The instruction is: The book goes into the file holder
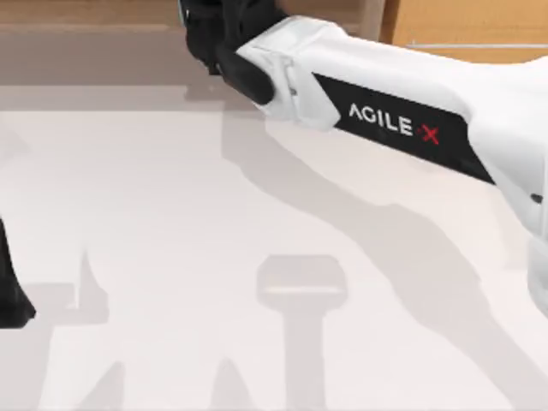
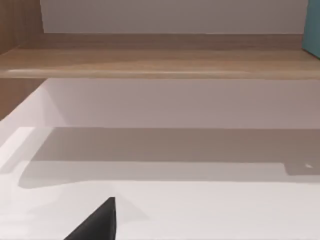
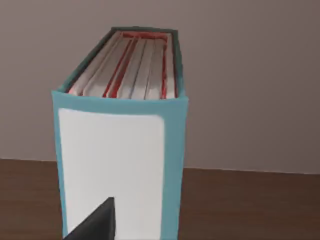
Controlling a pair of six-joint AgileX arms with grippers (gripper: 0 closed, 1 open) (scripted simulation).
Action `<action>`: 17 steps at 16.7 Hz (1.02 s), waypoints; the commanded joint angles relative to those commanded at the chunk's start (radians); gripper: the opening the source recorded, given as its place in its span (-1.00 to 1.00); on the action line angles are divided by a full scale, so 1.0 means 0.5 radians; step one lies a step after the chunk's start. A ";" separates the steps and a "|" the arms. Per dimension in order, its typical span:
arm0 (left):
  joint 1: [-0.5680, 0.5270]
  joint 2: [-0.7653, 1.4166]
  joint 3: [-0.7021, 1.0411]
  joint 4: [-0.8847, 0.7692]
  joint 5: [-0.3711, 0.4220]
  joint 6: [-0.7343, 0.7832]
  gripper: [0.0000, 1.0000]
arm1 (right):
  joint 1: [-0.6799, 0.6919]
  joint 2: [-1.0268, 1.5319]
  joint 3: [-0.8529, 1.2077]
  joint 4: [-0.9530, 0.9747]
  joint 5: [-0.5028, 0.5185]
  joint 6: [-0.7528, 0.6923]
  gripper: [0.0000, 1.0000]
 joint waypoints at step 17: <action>0.000 0.000 0.000 0.000 0.000 0.000 1.00 | 0.060 0.637 0.679 0.015 0.107 0.005 1.00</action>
